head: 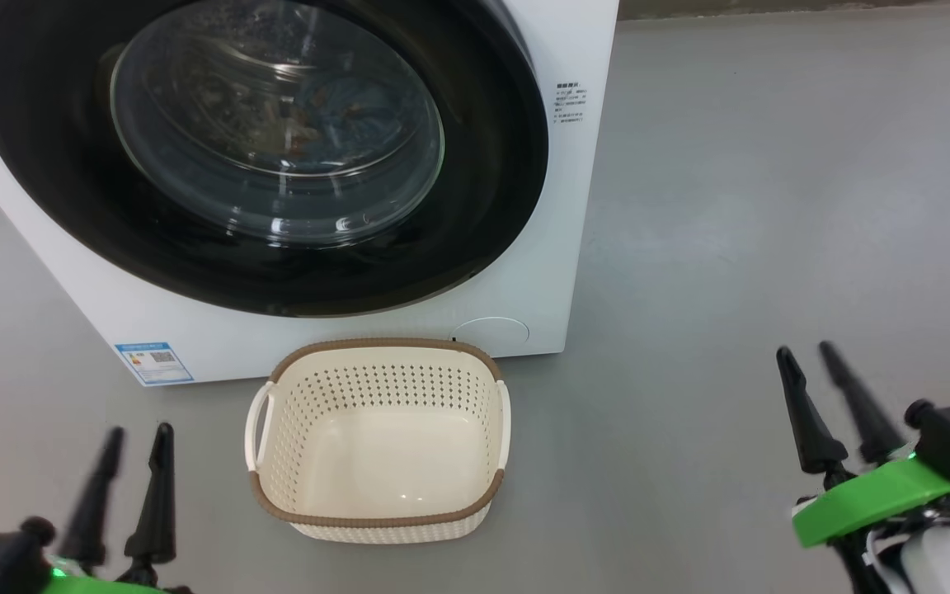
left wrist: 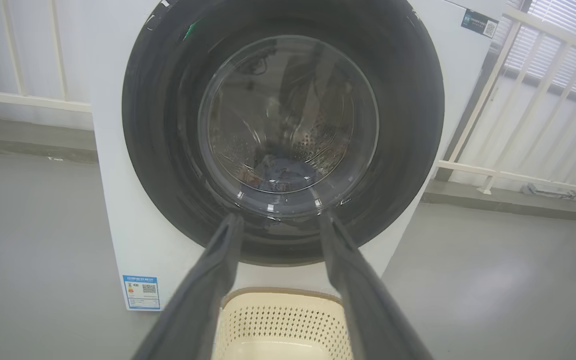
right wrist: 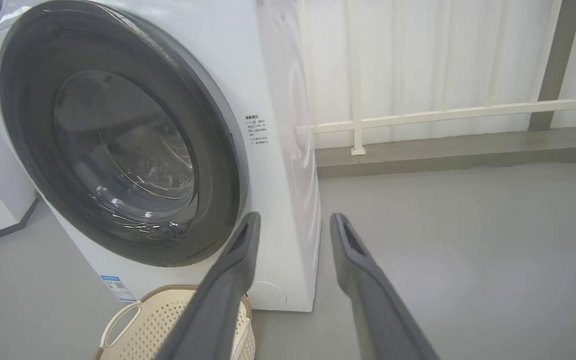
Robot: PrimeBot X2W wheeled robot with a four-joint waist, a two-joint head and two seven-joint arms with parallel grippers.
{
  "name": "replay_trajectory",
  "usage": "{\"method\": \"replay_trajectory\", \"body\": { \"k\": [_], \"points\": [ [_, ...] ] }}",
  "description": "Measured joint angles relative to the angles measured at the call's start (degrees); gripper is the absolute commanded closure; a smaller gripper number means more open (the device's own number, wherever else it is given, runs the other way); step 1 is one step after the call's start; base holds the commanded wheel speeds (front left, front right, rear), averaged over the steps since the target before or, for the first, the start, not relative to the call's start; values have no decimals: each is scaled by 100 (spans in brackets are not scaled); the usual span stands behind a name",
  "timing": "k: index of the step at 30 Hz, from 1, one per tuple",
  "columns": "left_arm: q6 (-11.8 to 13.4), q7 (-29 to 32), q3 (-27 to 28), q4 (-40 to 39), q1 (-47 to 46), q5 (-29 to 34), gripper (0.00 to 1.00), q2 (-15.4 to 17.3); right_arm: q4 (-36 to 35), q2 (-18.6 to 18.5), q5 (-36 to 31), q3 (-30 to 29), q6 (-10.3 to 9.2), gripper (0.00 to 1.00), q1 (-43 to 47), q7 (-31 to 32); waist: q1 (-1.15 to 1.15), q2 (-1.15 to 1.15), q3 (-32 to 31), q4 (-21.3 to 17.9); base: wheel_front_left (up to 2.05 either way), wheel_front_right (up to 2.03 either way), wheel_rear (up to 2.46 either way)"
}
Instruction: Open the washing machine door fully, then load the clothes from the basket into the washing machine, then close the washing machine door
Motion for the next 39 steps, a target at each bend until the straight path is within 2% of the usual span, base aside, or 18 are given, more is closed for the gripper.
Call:
{"method": "replay_trajectory", "body": {
  "k": [6,11,16,39],
  "points": [
    [0,32,-127,266,204,-38,100,-337,339,303,63,65,0,100,300,47,1,0,-1,3,0,0,0],
    [0,111,-98,276,207,-271,100,-350,333,305,263,32,0,100,320,109,13,0,-24,15,0,0,0],
    [0,179,-66,276,207,-501,100,-432,327,330,531,-4,0,100,320,174,2,0,-21,26,0,0,0],
    [0,578,170,299,199,-1612,100,-628,268,509,1791,-346,0,100,320,561,1,0,-56,77,0,0,0]
  ]
}}
